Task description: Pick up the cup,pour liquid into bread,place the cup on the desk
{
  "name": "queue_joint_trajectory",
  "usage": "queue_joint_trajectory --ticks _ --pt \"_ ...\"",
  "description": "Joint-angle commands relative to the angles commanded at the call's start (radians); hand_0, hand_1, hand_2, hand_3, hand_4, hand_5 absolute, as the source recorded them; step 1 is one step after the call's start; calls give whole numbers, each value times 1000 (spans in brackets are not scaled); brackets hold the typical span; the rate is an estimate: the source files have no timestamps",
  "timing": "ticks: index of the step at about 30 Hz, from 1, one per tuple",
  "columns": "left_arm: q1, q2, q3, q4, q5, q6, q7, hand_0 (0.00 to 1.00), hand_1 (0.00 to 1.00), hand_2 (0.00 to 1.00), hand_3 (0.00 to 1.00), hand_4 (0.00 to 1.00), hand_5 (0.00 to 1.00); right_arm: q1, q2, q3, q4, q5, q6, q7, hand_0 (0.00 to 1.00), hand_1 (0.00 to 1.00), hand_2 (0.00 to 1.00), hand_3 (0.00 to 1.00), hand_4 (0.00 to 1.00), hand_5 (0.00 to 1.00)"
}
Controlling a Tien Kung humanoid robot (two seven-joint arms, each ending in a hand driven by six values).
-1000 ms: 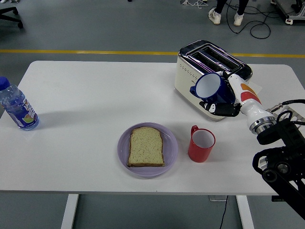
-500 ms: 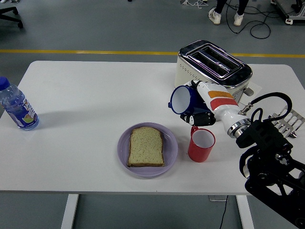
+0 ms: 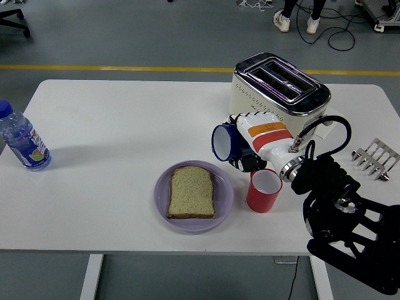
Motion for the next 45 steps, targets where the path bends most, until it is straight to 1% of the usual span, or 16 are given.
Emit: queue_joint_trajectory --ticks 2,7,10,11,13,18,20,22,25,28,29,32,36,42,45 --pt "1 0 1 0 -2 0 0 633 643 653 505 242 857 33 3 -35 -2 -16 16 -15 479 461 568 569 562 2" --pt "1 -1 3 0 -3 0 0 633 643 653 505 241 857 90 5 -88 0 -59 48 -43 477 468 571 572 555 2" --pt "2 -2 5 0 -6 0 0 633 643 653 505 241 857 130 5 -121 1 -79 99 -47 477 468 571 572 555 2" --pt "2 -2 5 0 -6 0 0 633 643 653 505 241 857 133 5 -123 1 -80 103 -47 472 475 584 577 545 2" --pt "2 -2 4 0 -6 0 0 633 643 653 505 241 857 161 6 -143 -3 -80 151 -47 472 475 584 577 545 2" --pt "5 -3 2 0 -8 0 0 633 642 653 505 241 857 198 10 -169 -6 -73 210 -47 459 476 587 580 543 2" --pt "6 -3 4 0 -8 0 0 633 642 653 505 241 857 218 16 -185 -7 -68 244 -47 459 476 587 580 543 2" --pt "6 -3 4 0 -7 0 0 633 642 653 505 241 857 226 19 -193 -7 -65 266 -47 459 476 587 580 543 2" --pt "8 -4 7 0 -8 0 0 633 643 653 505 241 857 235 28 -206 -8 -64 311 -47 449 475 590 582 548 2" --pt "9 -5 7 0 -9 0 0 633 643 653 505 241 857 235 33 -207 -7 -73 340 -47 449 475 590 582 548 2" --pt "10 -5 8 0 -10 0 0 633 643 653 505 241 857 235 34 -207 -7 -75 342 -47 452 477 594 583 537 2" --pt "11 -5 9 0 -10 0 0 633 643 653 505 241 857 236 37 -206 -10 -86 366 -47 452 477 594 583 537 2" --pt "12 -5 12 0 -12 0 0 633 643 653 505 241 857 237 40 -206 -13 -97 384 -47 445 474 594 582 543 2" --pt "16 -6 17 0 -15 0 0 634 644 653 505 241 858 234 39 -204 -16 -101 388 -47 434 476 593 582 554 2" --pt "18 -7 20 0 -16 0 0 634 644 653 505 241 858 229 37 -199 -16 -102 378 -47 434 476 593 582 554 2"
